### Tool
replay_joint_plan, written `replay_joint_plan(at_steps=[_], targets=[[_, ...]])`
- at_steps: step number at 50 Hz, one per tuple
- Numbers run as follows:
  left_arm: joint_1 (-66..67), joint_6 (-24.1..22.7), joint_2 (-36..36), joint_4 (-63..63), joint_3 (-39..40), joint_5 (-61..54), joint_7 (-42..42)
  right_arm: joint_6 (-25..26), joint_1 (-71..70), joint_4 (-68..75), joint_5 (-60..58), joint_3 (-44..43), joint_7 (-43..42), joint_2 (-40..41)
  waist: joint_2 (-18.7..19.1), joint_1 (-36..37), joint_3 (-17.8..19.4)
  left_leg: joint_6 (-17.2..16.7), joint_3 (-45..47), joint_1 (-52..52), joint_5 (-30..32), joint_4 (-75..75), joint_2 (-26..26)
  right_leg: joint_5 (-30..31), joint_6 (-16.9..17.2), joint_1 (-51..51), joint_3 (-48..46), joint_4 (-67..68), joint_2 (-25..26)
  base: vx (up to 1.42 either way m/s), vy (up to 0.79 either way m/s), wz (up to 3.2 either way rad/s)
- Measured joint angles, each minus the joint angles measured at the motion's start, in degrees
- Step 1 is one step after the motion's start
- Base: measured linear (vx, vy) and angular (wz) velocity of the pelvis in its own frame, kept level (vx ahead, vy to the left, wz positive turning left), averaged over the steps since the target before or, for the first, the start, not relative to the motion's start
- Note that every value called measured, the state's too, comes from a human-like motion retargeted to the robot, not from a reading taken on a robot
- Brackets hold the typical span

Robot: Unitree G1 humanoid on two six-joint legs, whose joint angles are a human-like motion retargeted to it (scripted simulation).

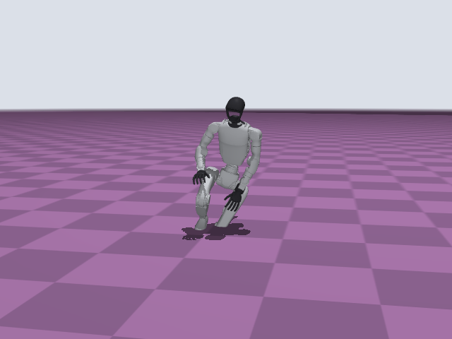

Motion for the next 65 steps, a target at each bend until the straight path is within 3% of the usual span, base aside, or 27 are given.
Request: replay_joint_plan(at_steps=[10, 14, 20, 22, 23, 25, 27, 28, 30, 32, 33, 35, 37, 38, 40, 45, 50, 55, 57, 58, 60, 62, 65], targets=[[2.47, 0.13, -0.48, 1.63, 2.32, 1.35, 1.21, -0.97, 0.76, -1.72, 0.38, -1.17, -0.69, -1.34, 0.81, 0.14, 1.32, 0.73, 0.03, -0.64, 1.71, 1.06, 2.92, 8.53, 7.08, -1.55, 1.37, -1.05, 1.55, -0.05, 0.05, -0.03], [3.96, 0.57, -0.47, 3.64, 3.3, 2.34, 2.17, -1.0, 1.15, -2.23, -0.06, -0.84, -0.64, -1.84, 2.12, 1.76, 0.4, 1.14, 1.15, -3.07, 3.76, 1.15, 5.86, 6.68, 1.61, -1.34, 4.48, 1.55, -5.7, -0.03, 0.1, -0.44], [5.16, 1.72, -0.54, 6.32, 4.2, 4.24, 3.68, -0.8, 1.91, -3.71, -0.62, -0.2, -0.08, -2.19, 3.86, 3.72, -2.46, 2.0, 0.27, -9.02, 5.3, 2.4, 9.47, 8.41, 0.99, 1.77, 9.57, 8.45, -7.04, 0.02, 0.05, -0.24], [6.0, 2.15, -1.06, 6.9, 4.21, 4.78, 4.27, -0.67, 2.96, -3.96, -1.02, 0.63, -0.1, -1.28, 3.37, 4.93, -5.67, 2.15, -0.2, -9.81, 2.32, 2.95, 9.19, 6.46, 0.23, 4.64, 11.41, 12.8, -7.52, 0.09, -0.02, -0.11], [5.6, 2.24, -0.58, 7.08, 4.17, 5.23, 4.36, -0.67, 2.75, -4.06, -0.7, 0.44, 0.28, -1.56, 4.01, 5.17, -5.25, 2.61, -0.58, -12.29, 4.48, 3.25, 10.19, 9.2, 1.38, 6.05, 12.81, 13.42, -6.88, 0.0, 0.0, 0.0], [6.03, 2.61, -1.19, 7.5, 4.19, 5.69, 4.83, -0.51, 3.73, -3.93, -0.93, 1.58, 0.58, -0.57, 3.36, 6.8, -8.85, 2.92, -0.61, -13.74, 1.45, 3.8, 9.83, 7.56, 1.35, 10.07, 14.09, 17.25, -6.91, 0.08, -0.03, 0.05], [4.93, 2.71, -0.43, 7.75, 3.81, 6.08, 4.63, -0.65, 3.29, -1.87, 0.25, 1.74, 1.77, -0.1, 3.58, 7.23, -8.49, 3.64, -1.48, -17.31, 4.93, 4.04, 10.33, 13.13, 4.37, 14.52, 15.39, 17.62, -5.54, 0.04, -0.01, 0.35], [5.04, 2.87, -0.89, 7.89, 3.87, 6.21, 4.91, -0.48, 4.0, -1.18, 0.2, 2.61, 2.07, 0.61, 2.94, 8.36, -10.89, 3.6, -1.13, -17.72, 3.01, 4.34, 9.88, 11.68, 4.5, 16.97, 15.19, 19.0, -5.65, 0.09, -0.07, 0.39], [3.28, 2.83, -0.11, 7.99, 3.28, 6.2, 4.31, -0.67, 2.92, 3.4, 2.1, 2.99, 3.3, 1.54, 2.25, 8.16, -9.21, 4.23, -1.91, -19.56, 7.42, 3.91, 9.29, 18.12, 7.88, 22.65, 15.01, 17.63, -4.56, 0.04, -0.06, 0.79], [2.8, 2.98, -0.88, 7.95, 3.38, 6.07, 4.56, -0.39, 3.91, 6.06, 2.63, 4.34, 3.97, 2.76, 0.8, 9.83, -12.48, 3.94, -1.31, -19.93, 5.29, 4.31, 8.32, 16.6, 9.01, 27.45, 13.76, 18.25, -4.36, 0.08, -0.12, 0.63], [1.6, 2.9, -0.47, 7.74, 3.0, 5.72, 4.03, -0.7, 3.09, 8.86, 3.9, 4.26, 4.56, 3.11, 0.04, 9.35, -10.55, 4.21, -1.57, -20.03, 8.45, 3.69, 7.6, 20.35, 10.58, 30.24, 13.3, 16.61, -4.11, 0.03, -0.1, 0.93], [1.14, 2.79, -1.3, 7.48, 3.01, 5.49, 4.2, -0.42, 4.03, 11.35, 4.58, 5.17, 5.04, 4.25, -1.27, 10.68, -13.32, 3.73, -1.32, -19.98, 6.3, 4.34, 6.87, 18.01, 11.93, 34.2, 12.15, 16.55, -3.43, 0.05, -0.13, 0.67], [-0.56, 2.31, -0.94, 6.74, 2.52, 4.49, 3.12, -0.7, 3.19, 15.02, 6.75, 4.83, 5.9, 4.64, -2.72, 10.41, -10.9, 3.99, -1.31, -19.67, 10.23, 3.44, 5.79, 22.04, 13.47, 37.87, 11.33, 14.06, -3.54, 0.01, -0.1, 0.79], [-0.48, 2.23, -1.48, 6.59, 2.55, 4.38, 3.28, -0.5, 3.83, 15.77, 6.91, 5.19, 5.9, 5.21, -3.21, 11.04, -12.68, 3.72, -1.32, -19.44, 8.29, 4.02, 5.57, 19.65, 13.95, 39.27, 10.97, 14.33, -3.08, 0.03, -0.12, 0.54], [-2.0, 1.65, -1.0, 5.57, 2.26, 3.43, 2.18, -0.8, 2.96, 18.36, 8.73, 4.69, 6.54, 5.28, -4.4, 10.83, -10.22, 3.95, -1.13, -19.0, 11.93, 3.15, 4.79, 22.92, 14.68, 41.73, 10.26, 12.24, -3.35, 0.0, -0.09, 0.59], [-2.24, 0.63, -1.88, 4.14, 1.83, 2.46, 1.74, -0.75, 3.98, 21.18, 10.44, 4.67, 6.21, 6.75, -5.94, 11.67, -13.04, 3.35, -1.6, -17.67, 9.03, 4.22, 4.17, 17.85, 15.84, 45.85, 9.89, 12.1, -2.72, 0.02, -0.08, 0.32], [-3.18, -0.59, -0.89, 2.54, 1.72, 1.52, 0.26, -1.24, 3.26, 22.48, 11.95, 3.93, 6.17, 6.6, -6.87, 11.32, -10.47, 3.51, -1.59, -16.85, 13.49, 2.98, 4.13, 21.42, 15.39, 47.65, 9.46, 10.37, -3.29, 0.01, -0.03, 0.12], [-1.76, -0.99, -1.16, 2.33, 1.56, 1.51, -0.38, -1.38, 4.49, 22.77, 11.46, 4.3, 5.69, 7.69, -7.47, 11.4, -13.14, 3.18, -2.21, -15.06, 10.64, 3.51, 4.45, 17.73, 15.73, 49.98, 9.6, 11.01, -2.72, 0.01, -0.02, 0.02], [-1.92, -1.22, -0.4, 2.1, 1.81, 1.43, -1.14, -1.5, 4.22, 22.47, 11.33, 4.09, 6.09, 7.23, -7.61, 11.14, -11.33, 3.47, -2.11, -14.77, 13.72, 2.39, 4.86, 21.42, 15.22, 49.9, 9.37, 9.88, -2.95, 0.0, 0.0, 0.0], [-1.25, -1.14, -0.78, 2.28, 1.76, 1.52, -1.04, -1.47, 4.8, 22.53, 11.08, 4.32, 5.87, 7.72, -7.7, 11.21, -12.86, 3.33, -2.33, -14.22, 11.7, 2.89, 4.9, 19.07, 15.49, 50.62, 9.48, 10.45, -2.65, 0.0, 0.0, 0.0], [-1.33, -1.23, -0.1, 2.17, 2.16, 1.42, -1.85, -1.58, 4.54, 22.16, 10.84, 4.11, 6.26, 7.25, -7.8, 10.98, -11.11, 3.61, -2.25, -13.99, 14.83, 1.72, 5.36, 22.83, 14.99, 50.39, 9.28, 9.29, -2.82, 0.0, 0.0, 0.0], [-0.22, -1.09, -0.6, 2.53, 2.19, 1.58, -1.77, -1.44, 5.41, 22.22, 10.27, 4.54, 5.97, 7.87, -7.91, 11.03, -13.2, 3.53, -2.54, -13.08, 12.25, 2.32, 5.63, 19.9, 15.27, 51.43, 9.41, 10.02, -2.4, 0.0, 0.0, 0.0], [-0.3, -1.04, 0.09, 2.63, 2.92, 1.51, -2.54, -1.5, 5.03, 21.74, 9.63, 4.39, 6.35, 7.3, -7.98, 10.79, -11.24, 3.9, -2.53, -12.73, 15.8, 1.05, 6.37, 24.18, 14.69, 51.15, 9.17, 8.78, -2.49, 0.0, 0.0, 0.0]])
